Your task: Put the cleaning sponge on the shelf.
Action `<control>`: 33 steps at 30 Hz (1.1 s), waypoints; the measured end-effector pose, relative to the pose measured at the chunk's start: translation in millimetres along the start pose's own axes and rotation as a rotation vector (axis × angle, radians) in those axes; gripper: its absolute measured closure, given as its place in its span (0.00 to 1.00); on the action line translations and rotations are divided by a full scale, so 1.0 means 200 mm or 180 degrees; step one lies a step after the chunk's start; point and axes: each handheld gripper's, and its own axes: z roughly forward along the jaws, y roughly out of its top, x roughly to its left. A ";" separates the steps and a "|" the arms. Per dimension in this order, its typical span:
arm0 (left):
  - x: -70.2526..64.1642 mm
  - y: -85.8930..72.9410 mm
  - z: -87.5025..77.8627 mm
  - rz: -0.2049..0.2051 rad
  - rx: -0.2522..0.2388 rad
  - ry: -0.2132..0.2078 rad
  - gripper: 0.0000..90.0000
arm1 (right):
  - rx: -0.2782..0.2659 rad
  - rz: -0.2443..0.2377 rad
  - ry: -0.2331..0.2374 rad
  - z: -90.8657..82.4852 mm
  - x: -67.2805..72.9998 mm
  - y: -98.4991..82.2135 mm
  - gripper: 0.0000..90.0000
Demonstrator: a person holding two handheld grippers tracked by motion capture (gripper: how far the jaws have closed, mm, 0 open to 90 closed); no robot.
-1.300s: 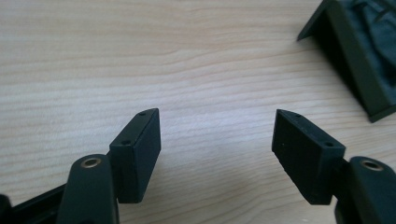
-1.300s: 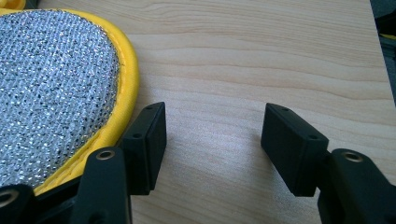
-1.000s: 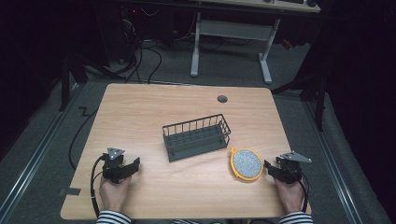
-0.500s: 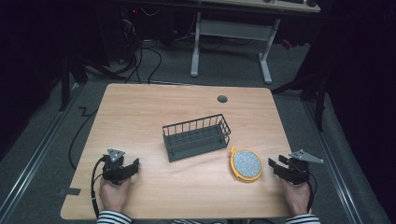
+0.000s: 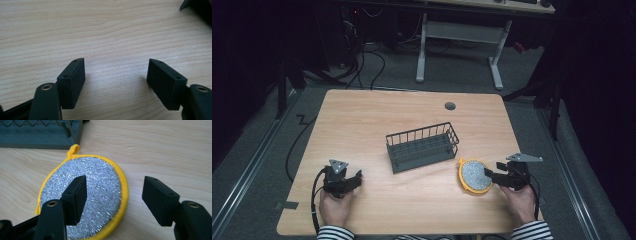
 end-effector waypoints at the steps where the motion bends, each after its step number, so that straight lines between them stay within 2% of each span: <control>1: 0.00 0.00 0.00 0.0003 0.0003 0.0000 0.35 | 0.0019 -0.0004 0.0016 0.01 0.00 0.01 0.40; 8: 0.00 0.00 0.00 0.0001 0.0000 -0.0003 0.35 | 0.0210 0.0101 0.0132 0.11 -0.01 0.03 0.43; 9: 0.00 0.00 0.00 0.0006 0.0004 0.0000 0.35 | 0.0302 0.0133 0.0163 0.14 -0.02 0.03 0.47; 13: 0.00 0.00 0.00 0.0014 0.0006 0.0010 0.34 | 0.0351 0.0092 0.0193 0.15 -0.03 0.03 0.51; 15: 0.00 0.00 0.00 0.0011 0.0008 0.0005 0.34 | 0.0412 0.0080 0.0270 0.16 -0.04 0.03 0.60; 16: 0.00 0.00 0.00 0.0003 0.0004 -0.0001 0.34 | 0.0418 0.0066 0.0285 0.16 -0.05 0.03 0.64; 17: 0.00 0.00 0.00 0.0003 0.0004 -0.0001 0.34 | 0.0418 0.0066 0.0285 0.16 -0.05 0.03 0.64; 18: 0.00 0.00 0.00 -0.0002 0.0002 -0.0009 0.34 | 0.0418 0.0046 0.0283 0.16 -0.05 0.03 0.68; 19: 0.00 0.00 0.00 -0.0003 0.0005 -0.0012 0.34 | 0.0408 0.0028 0.0282 0.16 -0.05 0.03 0.77; 20: 0.00 0.00 0.00 -0.0003 0.0005 -0.0012 0.34 | 0.0408 0.0028 0.0282 0.16 -0.05 0.03 0.77; 21: 0.00 0.00 0.00 -0.0003 0.0001 -0.0010 0.34 | 0.0395 -0.0019 0.0258 0.16 -0.04 0.03 0.84; 25: 0.00 0.00 0.00 -0.0003 0.0001 -0.0011 0.34 | 0.0429 -0.0101 0.0209 0.15 -0.03 0.04 0.87; 30: 0.00 0.00 0.00 0.0007 0.0006 0.0001 0.34 | 0.0373 -0.0138 0.0219 0.14 -0.02 0.04 0.89; 33: 0.00 0.00 0.00 0.0014 0.0010 0.0009 0.34 | 0.0282 -0.0176 0.0263 0.11 0.00 0.05 0.89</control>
